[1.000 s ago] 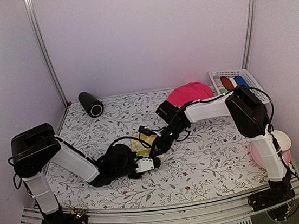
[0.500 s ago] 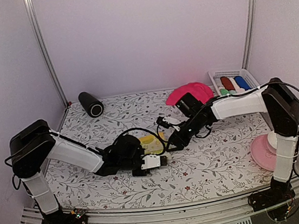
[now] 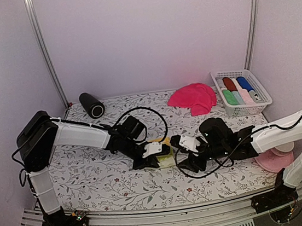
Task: Roll the towels
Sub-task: Roll the towel at the center of the board.
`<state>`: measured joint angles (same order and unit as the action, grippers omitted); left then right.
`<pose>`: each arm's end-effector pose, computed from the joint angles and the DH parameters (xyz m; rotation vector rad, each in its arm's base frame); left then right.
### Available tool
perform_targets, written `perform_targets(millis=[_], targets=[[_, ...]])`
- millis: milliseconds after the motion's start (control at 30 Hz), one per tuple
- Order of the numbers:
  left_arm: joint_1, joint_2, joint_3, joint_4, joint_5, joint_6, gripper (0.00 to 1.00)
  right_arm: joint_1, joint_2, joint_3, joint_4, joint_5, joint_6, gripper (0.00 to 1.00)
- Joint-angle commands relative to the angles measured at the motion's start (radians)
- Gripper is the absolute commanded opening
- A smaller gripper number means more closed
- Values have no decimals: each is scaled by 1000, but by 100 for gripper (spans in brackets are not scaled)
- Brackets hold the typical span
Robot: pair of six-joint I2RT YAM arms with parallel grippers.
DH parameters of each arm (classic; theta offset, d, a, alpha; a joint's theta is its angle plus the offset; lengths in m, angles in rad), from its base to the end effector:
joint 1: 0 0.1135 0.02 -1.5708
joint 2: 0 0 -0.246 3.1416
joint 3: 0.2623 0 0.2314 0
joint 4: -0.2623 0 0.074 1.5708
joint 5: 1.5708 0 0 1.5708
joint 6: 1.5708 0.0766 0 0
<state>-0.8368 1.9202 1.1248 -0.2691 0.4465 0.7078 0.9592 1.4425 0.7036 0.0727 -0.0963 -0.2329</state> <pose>0.2252 -0.2990 0.1019 1.9218 1.7542 -0.6318 0.1733 0.2599 0.1585 -1.3244 1.8573 0.4963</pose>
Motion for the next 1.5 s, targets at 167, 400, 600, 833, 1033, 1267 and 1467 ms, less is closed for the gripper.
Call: perform_targets(millis=[167, 400, 600, 833, 1033, 1267, 1467], targets=[[95, 191, 173, -318, 241, -8, 0, 163, 150, 49, 171, 257, -200, 62], [124, 246, 246, -387, 286, -7, 1, 201, 347, 164, 171, 382, -325, 61], [131, 291, 294, -447, 305, 1, 2, 201, 427, 218, 173, 422, -374, 56], [136, 298, 303, -458, 313, 2, 4, 202, 491, 252, 128, 425, -388, 24], [141, 293, 306, -466, 323, 5, 11, 201, 513, 278, 63, 388, -365, 5], [161, 181, 281, -436, 301, -2, 57, 176, 506, 285, 1, 329, -303, 3], [167, -3, 181, -310, 192, -25, 97, 119, 489, 312, -40, 212, -245, 3]])
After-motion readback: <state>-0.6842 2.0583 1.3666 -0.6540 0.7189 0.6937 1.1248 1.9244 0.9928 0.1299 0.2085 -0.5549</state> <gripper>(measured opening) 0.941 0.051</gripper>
